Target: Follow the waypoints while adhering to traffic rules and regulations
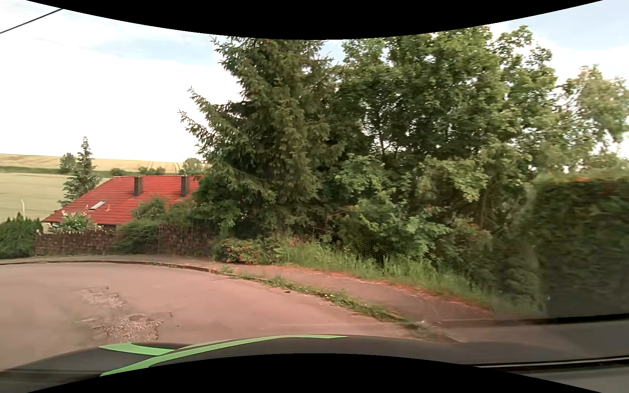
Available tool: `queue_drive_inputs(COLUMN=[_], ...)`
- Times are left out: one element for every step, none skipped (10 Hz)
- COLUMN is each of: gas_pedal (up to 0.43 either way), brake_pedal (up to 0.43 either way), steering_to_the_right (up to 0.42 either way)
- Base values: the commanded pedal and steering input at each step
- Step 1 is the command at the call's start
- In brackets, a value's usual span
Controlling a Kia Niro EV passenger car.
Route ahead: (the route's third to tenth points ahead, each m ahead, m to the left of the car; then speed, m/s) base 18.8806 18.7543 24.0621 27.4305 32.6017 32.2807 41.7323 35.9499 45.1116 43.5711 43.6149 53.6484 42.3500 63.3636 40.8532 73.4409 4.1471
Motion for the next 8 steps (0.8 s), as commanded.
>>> queue_drive_inputs(gas_pedal=[0.000, 0.000, 0.000, 0.000, 0.000, 0.000, 0.000, 0.000], brake_pedal=[0.165, 0.165, 0.165, 0.165, 0.165, 0.159, 0.159, 0.152], steering_to_the_right=[-0.412, -0.410, -0.406, -0.401, -0.398, -0.393, -0.387, -0.381])
